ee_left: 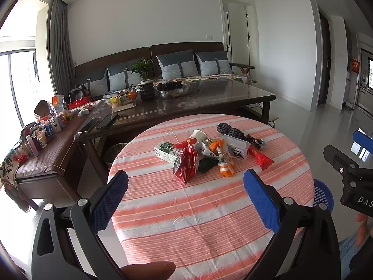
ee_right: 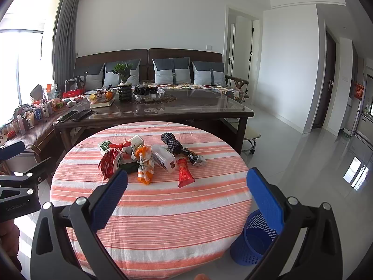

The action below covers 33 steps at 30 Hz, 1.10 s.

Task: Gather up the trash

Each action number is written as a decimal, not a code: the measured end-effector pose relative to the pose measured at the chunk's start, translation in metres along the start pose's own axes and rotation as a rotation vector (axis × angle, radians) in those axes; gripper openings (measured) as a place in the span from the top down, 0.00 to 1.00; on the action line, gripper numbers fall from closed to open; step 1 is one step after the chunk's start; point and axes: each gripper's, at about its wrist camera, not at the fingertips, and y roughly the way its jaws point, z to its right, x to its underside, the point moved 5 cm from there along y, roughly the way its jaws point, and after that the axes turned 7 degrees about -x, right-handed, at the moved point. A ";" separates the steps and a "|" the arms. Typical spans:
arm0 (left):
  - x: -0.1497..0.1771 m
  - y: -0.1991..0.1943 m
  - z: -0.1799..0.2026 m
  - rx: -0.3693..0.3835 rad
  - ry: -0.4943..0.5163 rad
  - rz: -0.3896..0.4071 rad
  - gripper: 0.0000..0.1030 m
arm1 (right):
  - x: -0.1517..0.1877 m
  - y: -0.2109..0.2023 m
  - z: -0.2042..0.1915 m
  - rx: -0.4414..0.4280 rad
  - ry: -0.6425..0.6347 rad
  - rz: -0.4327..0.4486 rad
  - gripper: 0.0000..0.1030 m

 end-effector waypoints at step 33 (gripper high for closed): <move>-0.001 0.000 0.000 0.001 0.000 -0.001 0.05 | -0.004 -0.003 -0.002 -0.002 0.000 0.007 0.04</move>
